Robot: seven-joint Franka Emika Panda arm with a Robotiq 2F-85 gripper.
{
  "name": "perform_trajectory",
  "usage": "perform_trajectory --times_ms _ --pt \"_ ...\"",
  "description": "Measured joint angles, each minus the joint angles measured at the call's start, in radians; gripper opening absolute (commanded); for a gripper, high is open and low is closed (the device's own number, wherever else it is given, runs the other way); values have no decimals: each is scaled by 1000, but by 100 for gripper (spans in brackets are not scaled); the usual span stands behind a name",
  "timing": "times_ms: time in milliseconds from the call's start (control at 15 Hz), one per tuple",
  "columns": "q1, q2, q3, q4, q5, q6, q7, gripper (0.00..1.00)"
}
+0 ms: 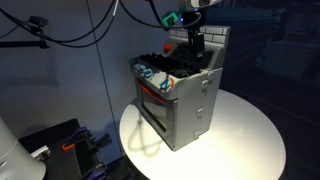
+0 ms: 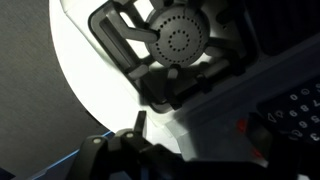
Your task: Push the top right button on the toy stove
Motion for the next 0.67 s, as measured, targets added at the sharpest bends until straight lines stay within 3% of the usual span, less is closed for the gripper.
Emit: perform_trajectory --times_ms 667 --pt "0 20 -3 5 24 11 -1 100"
